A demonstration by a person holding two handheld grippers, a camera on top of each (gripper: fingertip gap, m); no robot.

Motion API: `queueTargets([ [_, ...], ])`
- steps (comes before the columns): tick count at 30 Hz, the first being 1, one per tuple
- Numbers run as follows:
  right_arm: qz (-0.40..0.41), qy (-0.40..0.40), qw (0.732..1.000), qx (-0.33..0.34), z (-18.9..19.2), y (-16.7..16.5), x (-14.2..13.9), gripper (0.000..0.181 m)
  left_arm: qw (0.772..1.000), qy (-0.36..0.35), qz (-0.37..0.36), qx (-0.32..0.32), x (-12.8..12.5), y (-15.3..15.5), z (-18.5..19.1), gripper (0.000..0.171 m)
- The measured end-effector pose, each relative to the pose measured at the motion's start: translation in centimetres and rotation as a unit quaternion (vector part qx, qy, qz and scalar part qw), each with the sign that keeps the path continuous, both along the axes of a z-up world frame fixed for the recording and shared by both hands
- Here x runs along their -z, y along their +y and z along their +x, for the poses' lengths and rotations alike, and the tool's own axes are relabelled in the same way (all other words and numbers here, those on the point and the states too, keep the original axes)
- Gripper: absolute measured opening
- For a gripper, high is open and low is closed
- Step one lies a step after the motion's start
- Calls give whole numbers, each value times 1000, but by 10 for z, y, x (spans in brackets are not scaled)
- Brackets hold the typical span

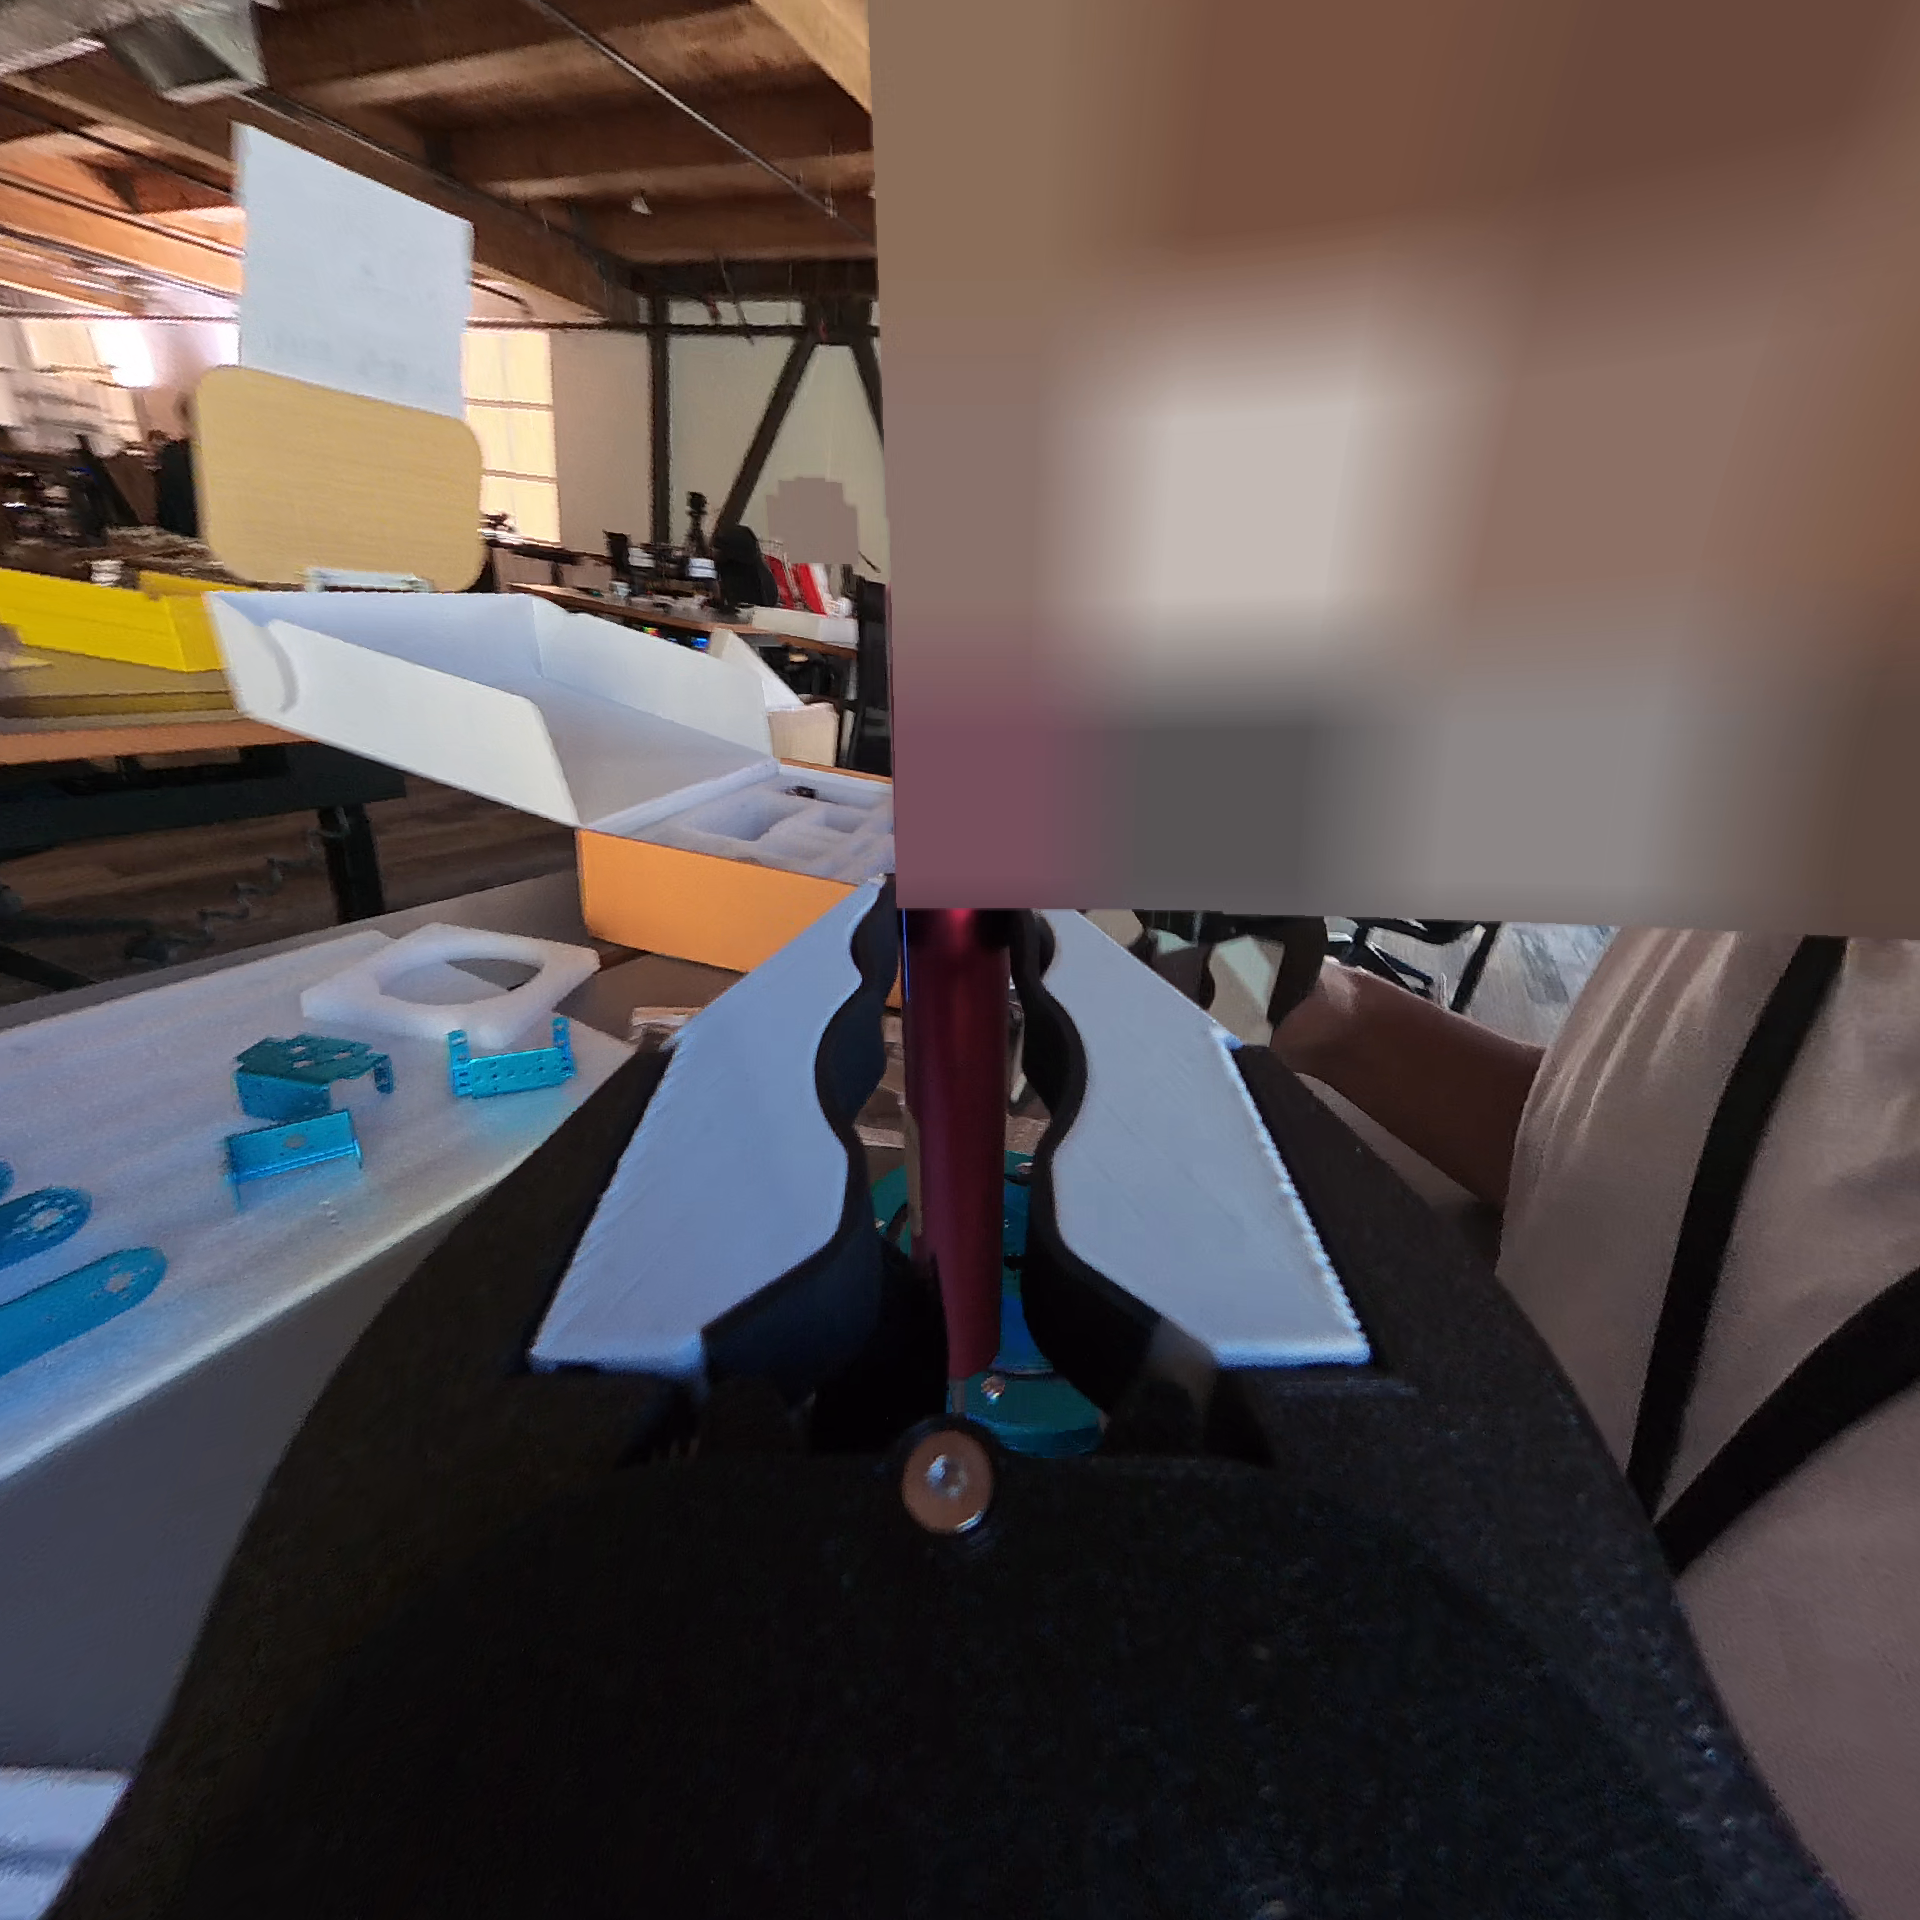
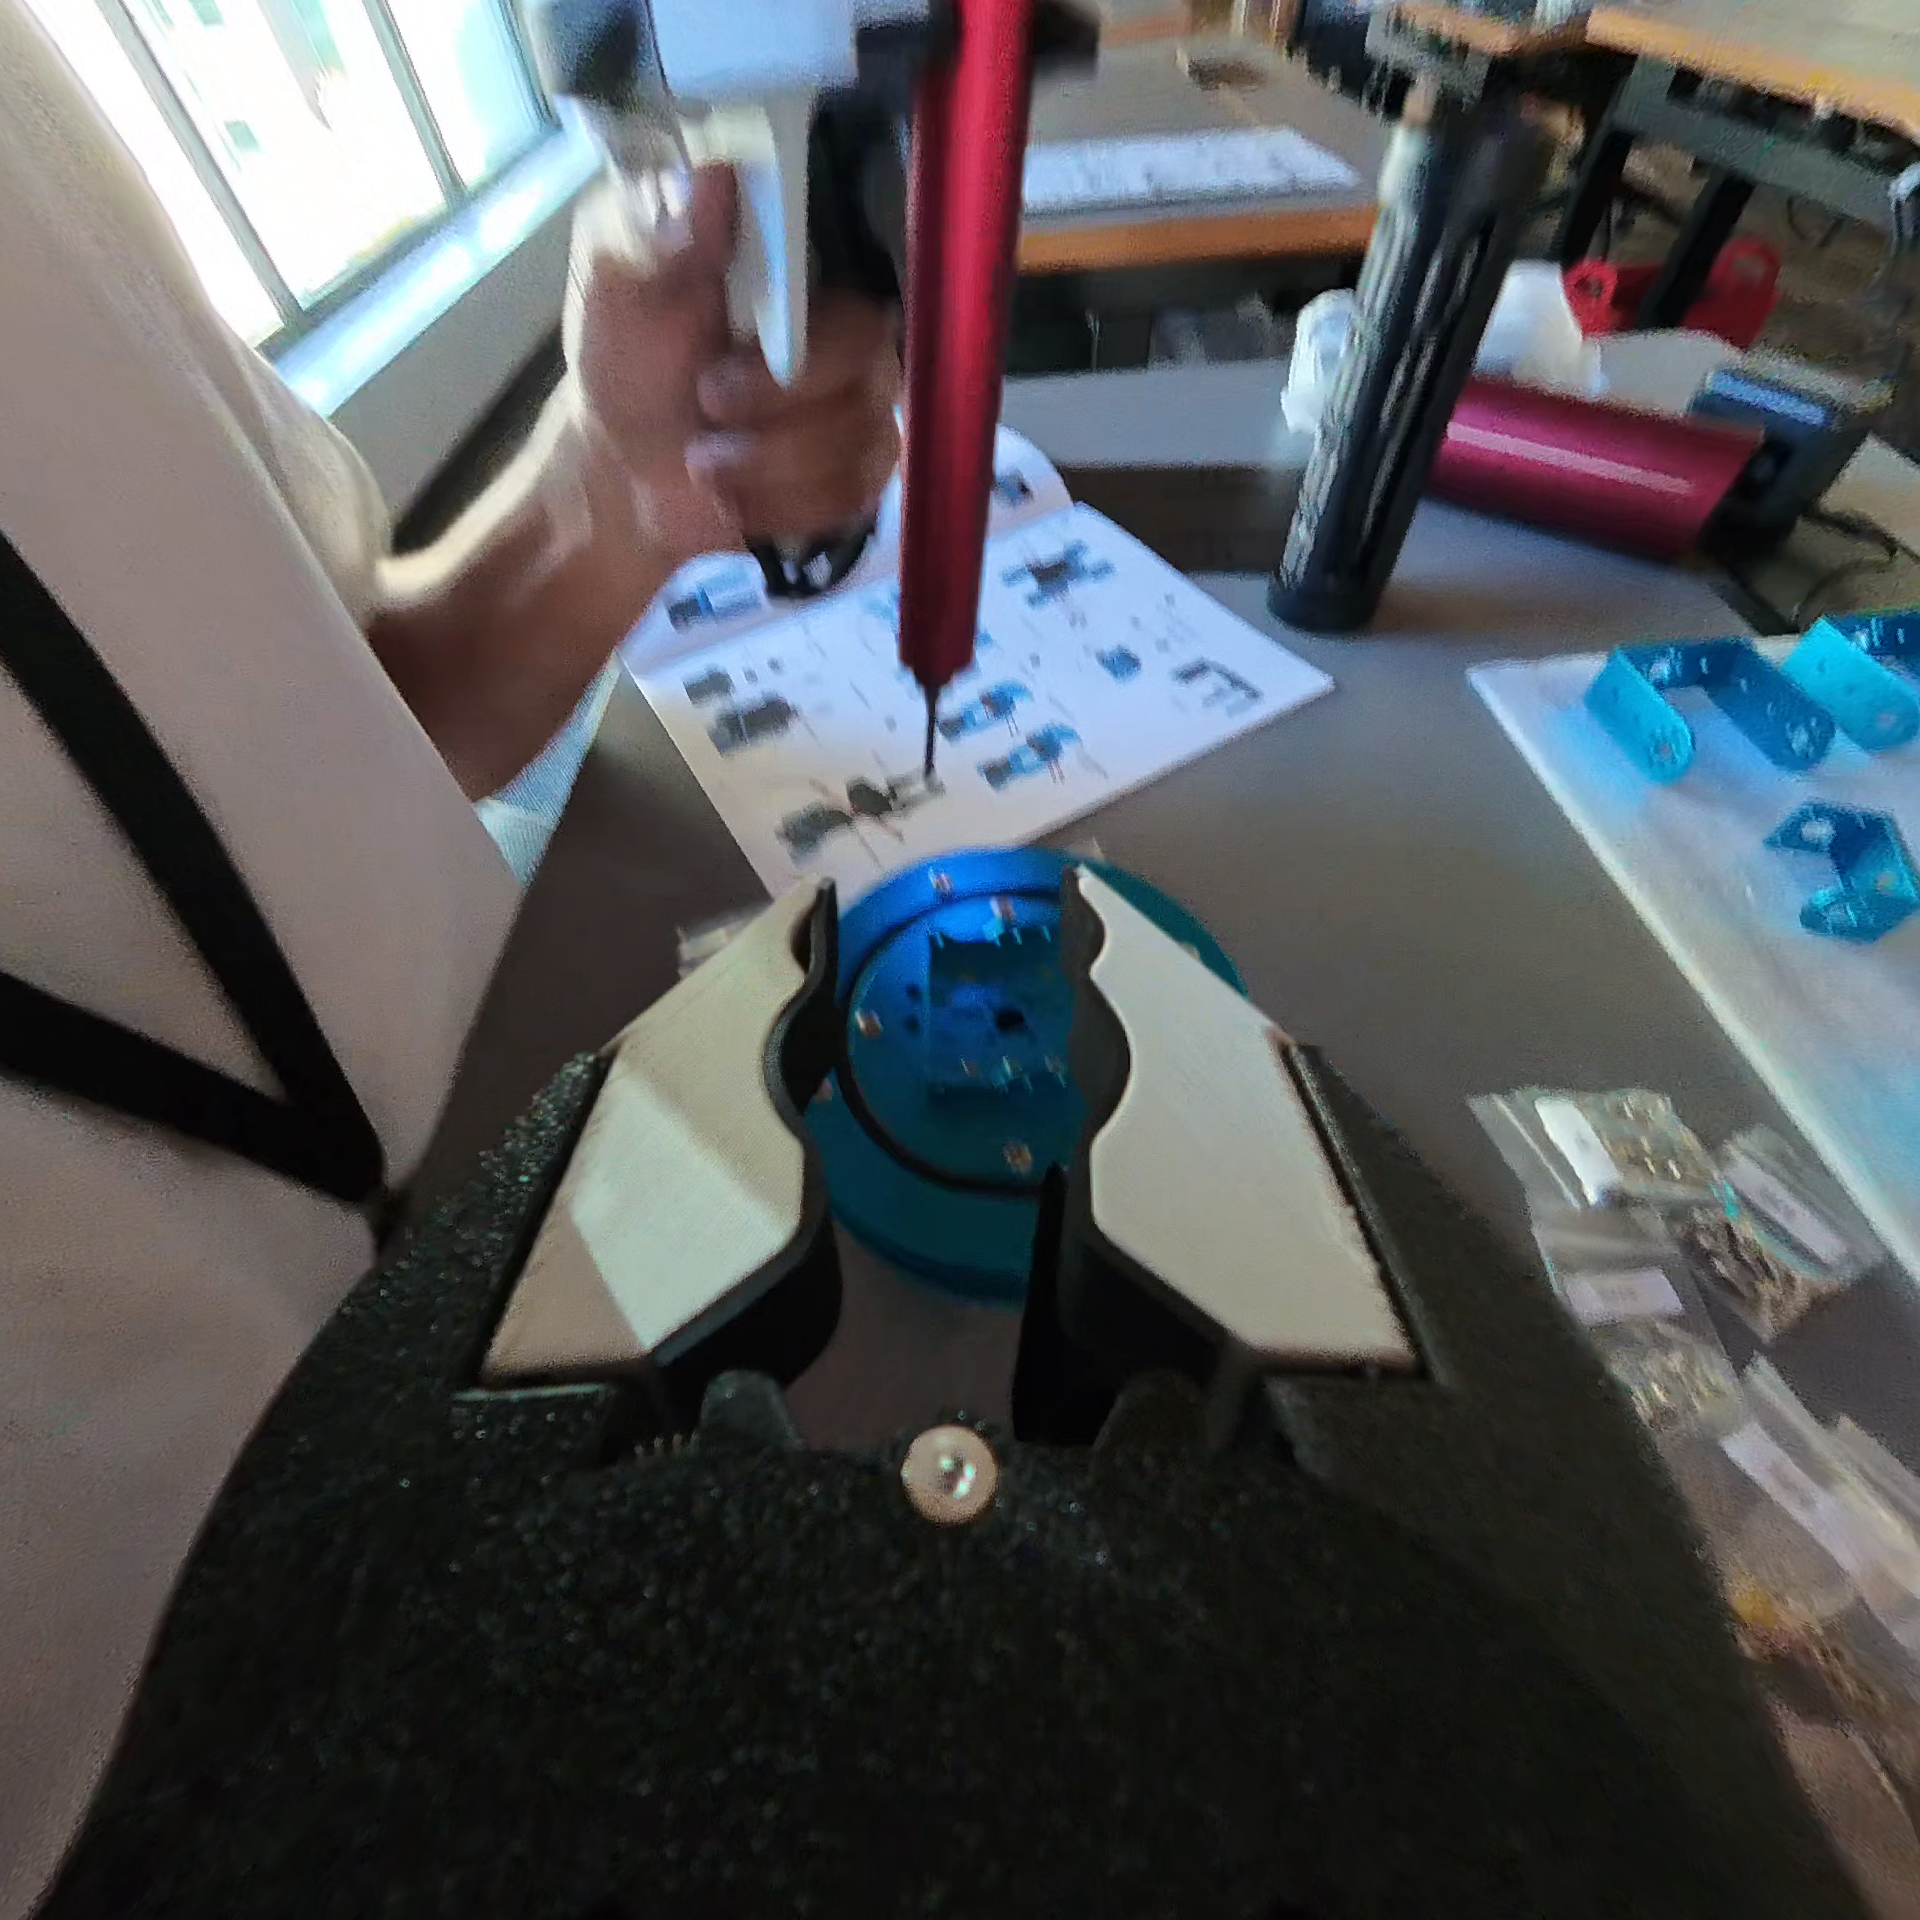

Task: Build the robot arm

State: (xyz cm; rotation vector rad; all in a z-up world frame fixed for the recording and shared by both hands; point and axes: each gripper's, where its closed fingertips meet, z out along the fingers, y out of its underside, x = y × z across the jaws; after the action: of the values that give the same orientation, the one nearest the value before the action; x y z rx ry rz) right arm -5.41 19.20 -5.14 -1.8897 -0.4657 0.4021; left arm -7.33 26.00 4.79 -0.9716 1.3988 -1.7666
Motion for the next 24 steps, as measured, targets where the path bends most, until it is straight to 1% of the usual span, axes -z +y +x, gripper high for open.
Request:
queueTargets([
  [3, 32, 62, 997, -25, -22, 10, -28, 50, 1000, -3, 12, 17, -4, -16, 5, 19],
  [5, 39, 79, 995, -37, -39, 16, -39, 59, 999, 0, 25, 20, -5, -24, 9, 19],
  [6, 44, 79, 995, -32, -46, 20, -43, 60, 999, 6, 27, 20, -4, -28, 11, 20],
  [7, 46, 73, 996, -21, -49, 23, -44, 58, 999, 11, 28, 19, -5, -30, 12, 20],
  [9, 53, 61, 997, 2, -52, 28, -47, 47, 999, 14, 30, 15, -7, -35, 10, 19],
  [10, 55, 68, 996, 10, -54, 29, -49, 42, 999, 13, 28, 16, -8, -37, 8, 19],
  [12, 53, 92, 994, 29, -58, 29, -52, 43, 999, 7, 27, 19, -13, -44, 1, 19],
  [14, 43, 91, 994, 51, -61, 28, -49, 42, 999, 1, 23, 23, -17, -51, -8, 19],
  [15, 40, 82, 994, 62, -62, 27, -47, 38, 999, -3, 24, 25, -18, -55, -12, 19],
  [16, 43, 72, 994, 76, -62, 25, -46, 25, 999, -4, 26, 26, -19, -59, -16, 20],
  [17, 48, 66, 993, 87, -62, 23, -46, 19, 999, -5, 25, 25, -19, -62, -20, 19],
  [21, 53, 85, 990, 95, -77, 12, -46, 20, 999, -5, 17, 28, -18, -75, -33, 19],
  [23, 74, 82, 989, 93, -88, 7, -52, 44, 999, -3, 12, 33, -17, -81, -38, 19],
  [24, 74, 77, 991, 85, -95, 5, -52, 41, 999, -2, 11, 34, -17, -85, -40, 19],
])
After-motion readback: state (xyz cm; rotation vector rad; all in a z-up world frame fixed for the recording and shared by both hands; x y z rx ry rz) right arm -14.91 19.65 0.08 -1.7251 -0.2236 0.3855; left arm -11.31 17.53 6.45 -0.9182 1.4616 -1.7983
